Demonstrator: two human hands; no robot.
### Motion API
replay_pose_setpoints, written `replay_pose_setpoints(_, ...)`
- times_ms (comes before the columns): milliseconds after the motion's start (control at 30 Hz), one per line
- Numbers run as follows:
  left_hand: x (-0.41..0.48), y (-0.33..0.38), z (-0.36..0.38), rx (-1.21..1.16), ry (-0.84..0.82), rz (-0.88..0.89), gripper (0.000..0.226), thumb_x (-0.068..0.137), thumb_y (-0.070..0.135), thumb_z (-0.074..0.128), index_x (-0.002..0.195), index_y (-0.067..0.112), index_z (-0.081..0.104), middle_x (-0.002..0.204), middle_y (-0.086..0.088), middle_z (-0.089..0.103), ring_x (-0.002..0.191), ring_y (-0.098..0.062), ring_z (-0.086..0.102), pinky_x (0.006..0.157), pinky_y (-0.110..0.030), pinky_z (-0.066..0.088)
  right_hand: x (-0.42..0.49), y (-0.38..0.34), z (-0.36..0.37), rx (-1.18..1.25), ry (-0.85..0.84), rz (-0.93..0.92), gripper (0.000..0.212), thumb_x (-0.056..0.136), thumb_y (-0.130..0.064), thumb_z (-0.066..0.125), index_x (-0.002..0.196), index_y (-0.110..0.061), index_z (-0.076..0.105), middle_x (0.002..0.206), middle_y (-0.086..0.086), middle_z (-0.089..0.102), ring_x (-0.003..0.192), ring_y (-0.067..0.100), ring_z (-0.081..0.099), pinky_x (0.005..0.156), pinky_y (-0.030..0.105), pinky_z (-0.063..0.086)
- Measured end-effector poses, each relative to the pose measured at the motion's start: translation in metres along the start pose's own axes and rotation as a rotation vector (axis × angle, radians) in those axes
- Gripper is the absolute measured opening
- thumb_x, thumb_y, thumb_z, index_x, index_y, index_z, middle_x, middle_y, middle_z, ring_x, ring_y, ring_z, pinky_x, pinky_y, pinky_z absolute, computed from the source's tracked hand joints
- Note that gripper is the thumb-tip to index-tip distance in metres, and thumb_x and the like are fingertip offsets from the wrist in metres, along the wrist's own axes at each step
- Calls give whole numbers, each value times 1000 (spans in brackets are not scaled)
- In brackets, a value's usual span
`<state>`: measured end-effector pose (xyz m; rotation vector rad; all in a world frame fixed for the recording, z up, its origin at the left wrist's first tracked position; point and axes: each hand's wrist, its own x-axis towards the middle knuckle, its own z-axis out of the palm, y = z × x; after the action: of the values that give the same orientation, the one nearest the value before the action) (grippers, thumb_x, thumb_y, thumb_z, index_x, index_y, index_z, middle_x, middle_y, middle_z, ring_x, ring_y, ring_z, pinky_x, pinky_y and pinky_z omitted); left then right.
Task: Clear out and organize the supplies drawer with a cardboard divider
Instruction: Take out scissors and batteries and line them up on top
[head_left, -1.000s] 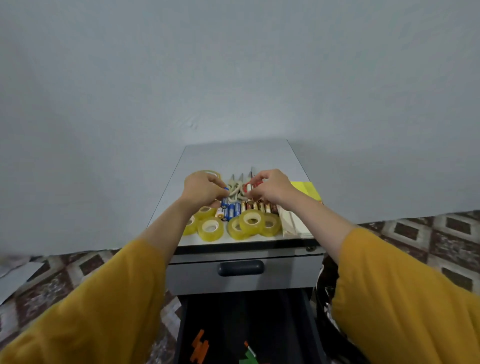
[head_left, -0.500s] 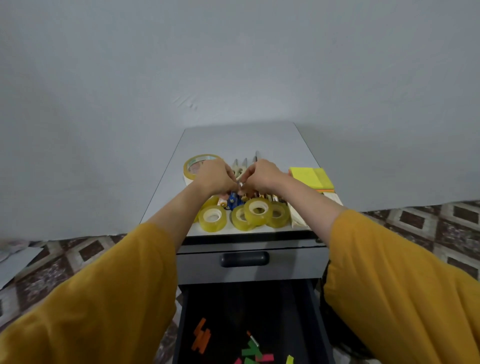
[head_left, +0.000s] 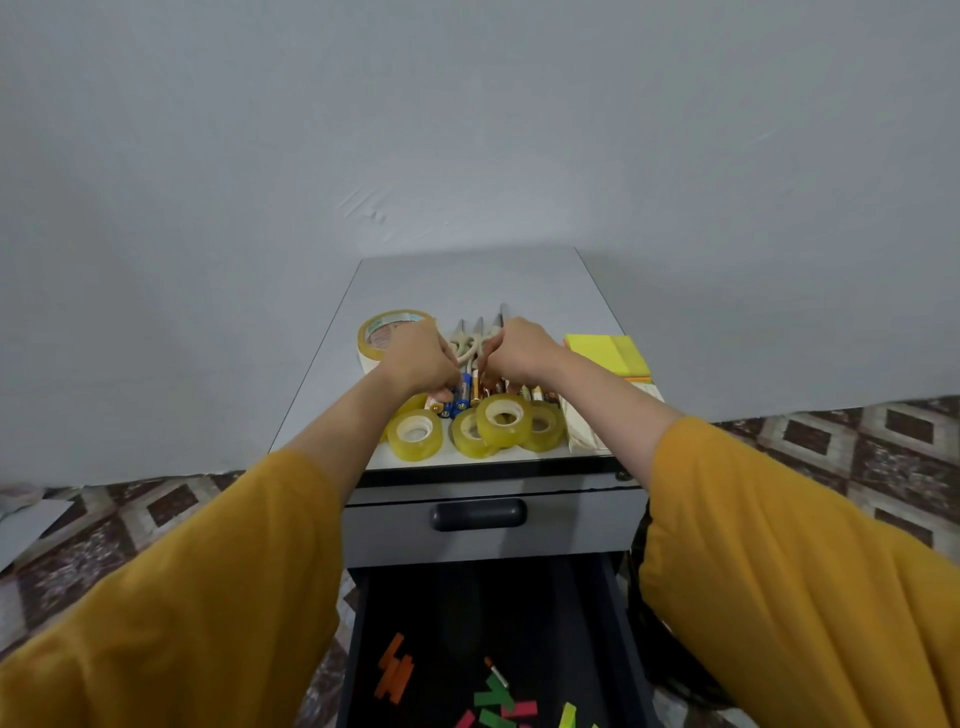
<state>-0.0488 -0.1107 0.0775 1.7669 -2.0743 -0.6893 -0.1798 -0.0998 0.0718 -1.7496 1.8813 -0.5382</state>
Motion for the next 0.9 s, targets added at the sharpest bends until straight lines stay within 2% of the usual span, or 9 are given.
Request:
replay_pose_setpoints(100, -3, 1, -1, -9, 11, -2, 5, 79, -2, 66, 77, 2, 70, 70, -12, 70, 48, -9, 61, 73, -29, 58, 0, 0, 0, 2, 25, -15, 23, 81, -2, 59, 102, 0, 69, 98, 14, 71, 61, 20, 60, 75, 34, 54)
replay_pose_setpoints(200, -7, 0, -3, -39, 30, 12, 9, 80, -4, 63, 78, 2, 69, 69, -12, 68, 47, -10, 60, 73, -30, 58, -6, 0, -3, 27, 66, -52, 19, 79, -2, 62, 95, -2, 72, 95, 13, 71, 68, 19, 61, 74, 33, 54)
replay_pose_setpoints(333, -23, 2, -10, -106, 88, 55, 12, 81, -2, 62, 74, 6, 68, 63, -5, 65, 38, -4, 58, 55, -16, 53, -25, -6, -10, 87, 166, -121, 16, 74, -1, 65, 84, -5, 76, 88, 13, 71, 78, 20, 61, 67, 30, 50)
replay_pose_setpoints(433, -47, 5, -14, -200, 118, 109, 14, 81, -1, 62, 71, 8, 64, 65, -12, 66, 45, -9, 61, 60, -22, 56, -46, -11, -14, 157, 183, -154, 12, 74, 1, 65, 79, -4, 74, 84, 10, 70, 78, 19, 61, 69, 30, 49)
replay_pose_setpoints(500, -69, 6, -15, -234, 120, 146, 15, 81, -1, 61, 70, 10, 63, 68, -18, 67, 49, -14, 61, 60, -23, 54, -65, -14, -13, 201, 167, -169, 12, 74, 3, 63, 76, -5, 73, 73, 5, 67, 71, 18, 58, 67, 31, 49)
replay_pose_setpoints(567, -92, 4, -13, -275, 116, 152, 15, 81, -2, 60, 71, 9, 64, 69, -17, 68, 51, -14, 62, 61, -23, 55, -86, -14, -8, 245, 150, -185, 14, 74, 5, 62, 73, -6, 70, 66, 1, 62, 64, 17, 56, 63, 31, 51)
replay_pose_setpoints(667, -127, -4, -3, -382, 81, 119, 13, 83, 0, 62, 73, 9, 65, 70, -12, 68, 52, -13, 64, 64, -22, 56, -116, -8, 6, 290, 126, -193, 19, 74, 7, 61, 70, -9, 68, 62, -1, 60, 57, 15, 54, 49, 18, 46)
replay_pose_setpoints(767, -156, -19, 15, -426, 10, 101, 15, 85, 1, 63, 73, 8, 64, 64, -7, 65, 44, -3, 61, 54, -15, 54, -142, 7, 26, 333, 66, -187, 17, 76, 6, 62, 72, -7, 71, 62, -4, 61, 59, 10, 53, 50, 16, 43)
replay_pose_setpoints(900, -184, -44, 50, -394, -82, 42, 5, 85, 1, 63, 84, -1, 67, 63, -4, 64, 43, -2, 60, 52, -13, 53, -173, 33, 59, 345, -77, -159, 21, 82, 5, 60, 71, -10, 69, 70, 5, 65, 61, 15, 56, 47, 18, 45)
